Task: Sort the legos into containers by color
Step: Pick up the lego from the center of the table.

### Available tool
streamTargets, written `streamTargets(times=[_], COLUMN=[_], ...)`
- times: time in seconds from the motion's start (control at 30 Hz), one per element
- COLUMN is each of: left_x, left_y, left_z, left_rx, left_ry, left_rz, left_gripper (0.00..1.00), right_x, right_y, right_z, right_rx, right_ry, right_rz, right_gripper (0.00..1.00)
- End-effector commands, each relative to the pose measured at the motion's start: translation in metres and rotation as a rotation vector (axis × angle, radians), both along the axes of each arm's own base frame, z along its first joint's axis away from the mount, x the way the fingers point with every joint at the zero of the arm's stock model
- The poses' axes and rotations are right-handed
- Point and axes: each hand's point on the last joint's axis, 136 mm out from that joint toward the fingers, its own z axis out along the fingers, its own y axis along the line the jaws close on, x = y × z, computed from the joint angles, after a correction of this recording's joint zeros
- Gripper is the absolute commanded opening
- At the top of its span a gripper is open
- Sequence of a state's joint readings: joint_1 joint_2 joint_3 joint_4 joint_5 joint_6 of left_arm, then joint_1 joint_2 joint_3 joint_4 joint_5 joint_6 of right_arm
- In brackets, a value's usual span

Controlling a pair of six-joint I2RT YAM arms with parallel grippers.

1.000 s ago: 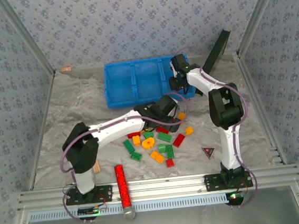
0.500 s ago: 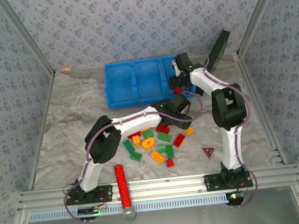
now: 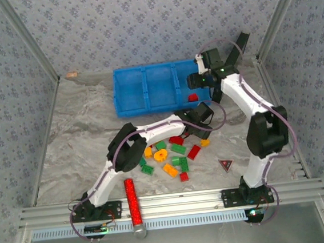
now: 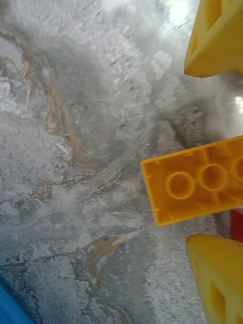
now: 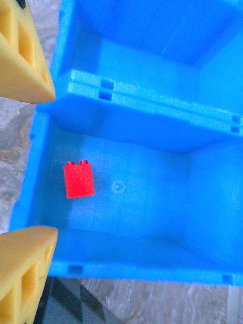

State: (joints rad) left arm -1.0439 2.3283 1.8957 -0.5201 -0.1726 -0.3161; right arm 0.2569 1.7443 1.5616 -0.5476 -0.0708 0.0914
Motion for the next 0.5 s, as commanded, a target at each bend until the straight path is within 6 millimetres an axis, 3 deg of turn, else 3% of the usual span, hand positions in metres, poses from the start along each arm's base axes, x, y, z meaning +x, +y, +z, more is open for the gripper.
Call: streamTargets(times=[0.0,0.13,0.3,0.47], left_x=[0.007,0.007,0.005,-0.001], left_y=[-0.005,-0.006,0.001,0.007], left_z=[-0.002,-0.019,-0.033,-0.044], left_rx=[0.051,0.082,0.113,0.129], left_ry=[-0.02,0.007,0.031,0.061], left_rz=[0.015,0.028,0.045,0.047], left_gripper=[0.78,0.71,0.56,0.45], right_x=[-0.023,-0.048,-0.09,-0.127], right_y=[-0.017,-0.036,-0.06,-0.072], right_z=[0.02,0.04,0.047,0.049], right_rx=[0.049,0.07,0.094,0.128], right_ry=[-0.005,-0.038,-0.042,-0.045], right_rz=[-0.038,-0.082,-0.162,-0.218], right_gripper=[0.66,0.66,0.66,0.66])
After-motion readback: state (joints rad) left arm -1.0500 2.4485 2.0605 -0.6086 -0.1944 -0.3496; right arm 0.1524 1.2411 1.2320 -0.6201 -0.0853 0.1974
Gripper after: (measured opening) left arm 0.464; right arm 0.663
